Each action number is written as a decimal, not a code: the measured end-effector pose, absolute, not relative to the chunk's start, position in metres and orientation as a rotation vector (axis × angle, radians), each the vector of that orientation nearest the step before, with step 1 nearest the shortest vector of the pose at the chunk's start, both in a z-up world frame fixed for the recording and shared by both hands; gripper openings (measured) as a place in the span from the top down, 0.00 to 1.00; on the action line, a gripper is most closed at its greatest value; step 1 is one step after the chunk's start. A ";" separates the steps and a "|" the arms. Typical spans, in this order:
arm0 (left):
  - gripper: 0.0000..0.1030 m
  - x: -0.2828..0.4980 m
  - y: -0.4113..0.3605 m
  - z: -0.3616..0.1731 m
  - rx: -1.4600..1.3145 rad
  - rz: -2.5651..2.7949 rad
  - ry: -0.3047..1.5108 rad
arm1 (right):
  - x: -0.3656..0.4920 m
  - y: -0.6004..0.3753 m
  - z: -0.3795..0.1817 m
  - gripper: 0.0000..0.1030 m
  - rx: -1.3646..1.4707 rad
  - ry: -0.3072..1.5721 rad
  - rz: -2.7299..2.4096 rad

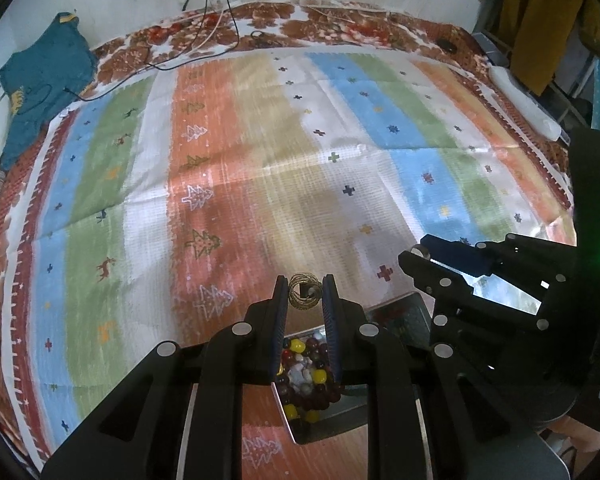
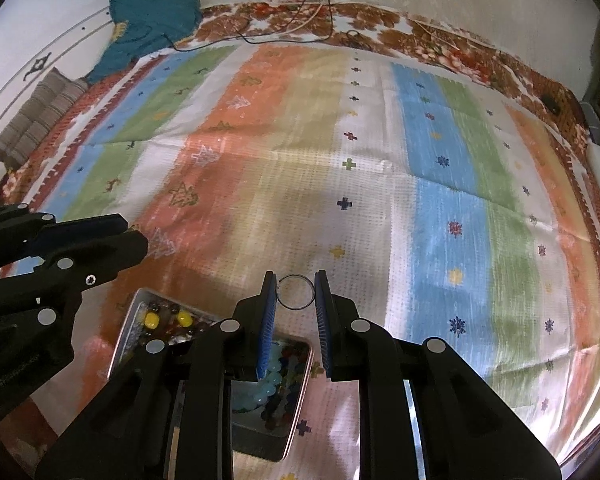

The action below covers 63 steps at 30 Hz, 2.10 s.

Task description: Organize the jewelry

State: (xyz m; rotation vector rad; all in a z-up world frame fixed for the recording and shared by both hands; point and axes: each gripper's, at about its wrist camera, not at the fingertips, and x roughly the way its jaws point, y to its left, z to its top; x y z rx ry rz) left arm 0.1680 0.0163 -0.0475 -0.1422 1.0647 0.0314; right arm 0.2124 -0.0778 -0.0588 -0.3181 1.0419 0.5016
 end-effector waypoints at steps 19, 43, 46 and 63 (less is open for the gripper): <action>0.83 0.130 0.003 -0.033 -0.128 0.006 1.005 | 0.176 -0.089 -0.043 0.81 -0.303 1.005 0.553; 0.66 0.090 0.010 -0.026 -0.184 0.013 0.973 | 0.136 -0.110 -0.031 0.52 -0.267 0.975 0.599; 0.63 0.082 0.009 -0.026 -0.175 0.012 0.973 | 0.130 -0.114 -0.030 0.51 -0.270 0.973 0.602; 0.25 0.044 0.003 -0.023 -0.167 0.010 0.937 | 0.096 -0.135 -0.015 0.29 -0.253 0.914 0.632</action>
